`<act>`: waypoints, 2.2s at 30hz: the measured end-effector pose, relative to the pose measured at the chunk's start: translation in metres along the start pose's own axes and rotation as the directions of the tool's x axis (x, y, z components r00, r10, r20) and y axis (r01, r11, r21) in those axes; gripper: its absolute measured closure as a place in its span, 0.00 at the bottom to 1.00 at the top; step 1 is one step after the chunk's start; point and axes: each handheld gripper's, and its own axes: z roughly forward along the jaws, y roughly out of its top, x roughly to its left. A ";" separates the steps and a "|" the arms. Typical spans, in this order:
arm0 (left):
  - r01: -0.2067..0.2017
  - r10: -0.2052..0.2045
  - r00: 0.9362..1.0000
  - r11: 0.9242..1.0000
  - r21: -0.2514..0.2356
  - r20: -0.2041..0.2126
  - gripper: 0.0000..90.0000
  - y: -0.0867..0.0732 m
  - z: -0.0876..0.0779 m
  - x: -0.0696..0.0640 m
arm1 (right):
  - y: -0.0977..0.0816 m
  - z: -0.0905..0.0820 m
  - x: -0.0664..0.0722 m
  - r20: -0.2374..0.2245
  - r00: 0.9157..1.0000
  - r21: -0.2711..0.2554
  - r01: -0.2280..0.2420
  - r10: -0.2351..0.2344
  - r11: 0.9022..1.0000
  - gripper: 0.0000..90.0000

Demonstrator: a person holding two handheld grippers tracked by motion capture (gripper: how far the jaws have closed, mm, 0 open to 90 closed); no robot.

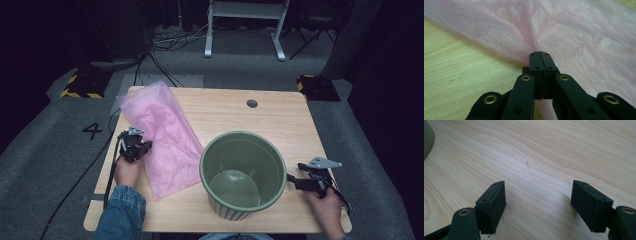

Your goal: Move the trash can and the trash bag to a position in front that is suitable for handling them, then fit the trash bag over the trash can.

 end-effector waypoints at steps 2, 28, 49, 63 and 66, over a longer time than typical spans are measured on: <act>0.009 -0.008 1.000 1.000 -0.020 0.009 0.99 0.000 -0.003 0.000 | 0.000 0.000 0.000 0.000 1.000 0.000 0.000 0.000 1.000 0.31; -0.042 0.073 0.991 0.968 -0.246 0.117 0.99 0.031 -0.076 -0.022 | 0.000 0.000 0.000 0.000 1.000 0.000 0.000 0.000 1.000 0.31; -0.155 0.202 0.974 0.923 -0.352 0.103 0.99 0.064 -0.134 -0.053 | 0.000 0.000 0.000 -0.001 1.000 -0.001 -0.001 0.001 1.000 0.31; -0.189 0.250 0.962 0.897 -0.400 0.108 0.99 0.091 -0.169 -0.062 | 0.000 0.000 0.000 0.000 1.000 0.000 -0.001 0.001 1.000 0.31; -0.205 0.260 0.962 0.893 -0.400 0.087 0.99 0.098 -0.175 -0.062 | 0.001 0.000 0.000 -0.003 1.000 0.000 -0.003 0.003 1.000 0.31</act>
